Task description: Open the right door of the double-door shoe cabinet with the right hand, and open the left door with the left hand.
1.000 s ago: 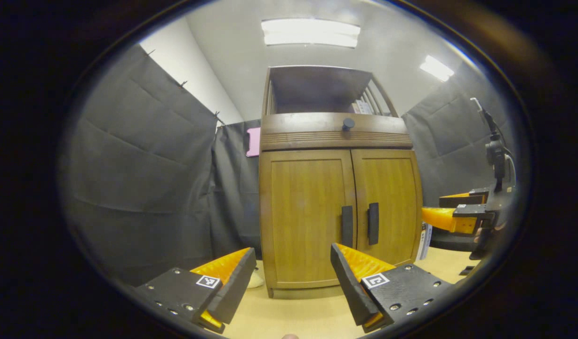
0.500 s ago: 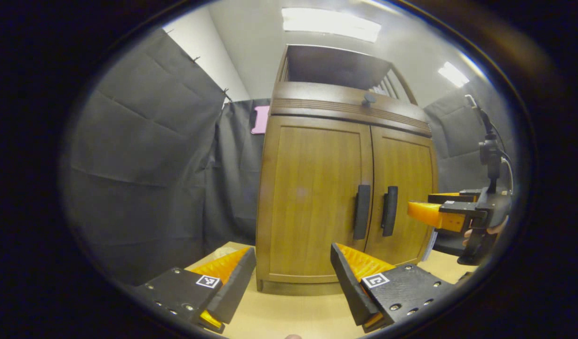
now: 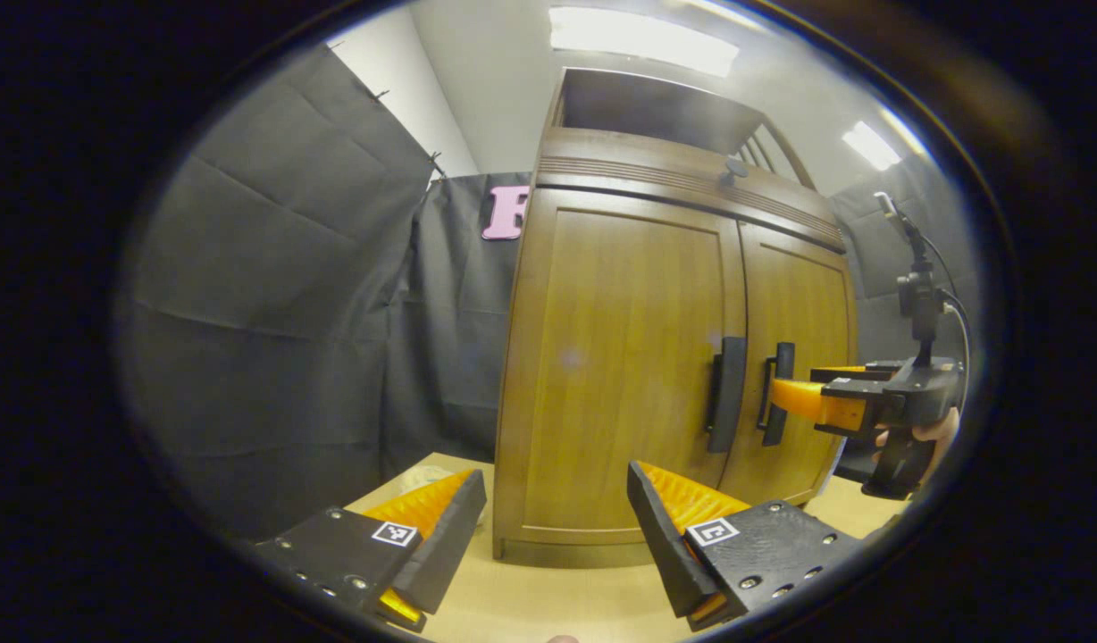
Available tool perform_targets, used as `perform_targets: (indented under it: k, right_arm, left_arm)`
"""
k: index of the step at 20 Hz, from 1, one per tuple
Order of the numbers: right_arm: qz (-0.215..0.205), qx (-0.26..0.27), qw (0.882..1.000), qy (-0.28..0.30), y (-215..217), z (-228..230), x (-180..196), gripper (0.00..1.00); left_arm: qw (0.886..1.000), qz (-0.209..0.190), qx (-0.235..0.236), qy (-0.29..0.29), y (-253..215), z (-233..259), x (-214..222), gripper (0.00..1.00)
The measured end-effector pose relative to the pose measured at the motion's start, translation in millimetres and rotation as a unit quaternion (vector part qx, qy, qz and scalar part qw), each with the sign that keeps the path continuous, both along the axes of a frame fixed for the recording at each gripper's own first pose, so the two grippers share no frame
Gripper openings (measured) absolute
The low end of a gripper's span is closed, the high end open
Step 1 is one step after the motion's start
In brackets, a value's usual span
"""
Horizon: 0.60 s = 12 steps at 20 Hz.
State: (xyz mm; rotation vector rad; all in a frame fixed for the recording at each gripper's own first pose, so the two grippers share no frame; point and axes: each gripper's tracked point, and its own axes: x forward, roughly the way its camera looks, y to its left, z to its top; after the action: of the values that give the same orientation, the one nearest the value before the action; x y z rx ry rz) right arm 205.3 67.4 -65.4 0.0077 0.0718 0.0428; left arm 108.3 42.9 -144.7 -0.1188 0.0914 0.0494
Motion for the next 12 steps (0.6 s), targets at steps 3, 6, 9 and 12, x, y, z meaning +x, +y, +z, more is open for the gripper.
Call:
perform_targets:
  k: [3, 6, 9, 12]
  right_arm:
    - [-0.024, -0.013, 1.0, 0.008, -14.1, -8.4, 16.3, 0.9]
    - [-0.025, -0.005, 1.0, 0.01, -10.7, -10.5, 25.8, 0.87]
    - [-0.017, 0.002, 0.999, 0.03, -6.2, -24.1, 37.5, 0.72]
    - [-0.02, 0.009, 0.999, 0.038, -6.6, -31.5, 42.1, 0.43]
  left_arm:
    - [1.0, 0.0, 0.006, 0.003, -1.9, -0.5, 3.9, 0.93]
    - [1.0, 0.003, 0.014, 0.006, -2.1, -2.6, 8.0, 0.96]
    - [1.0, -0.003, 0.013, 0.011, -4.8, -0.7, 6.2, 0.96]
    - [1.0, -0.011, 0.004, 0.017, -4.7, 2.2, 2.3, 0.97]
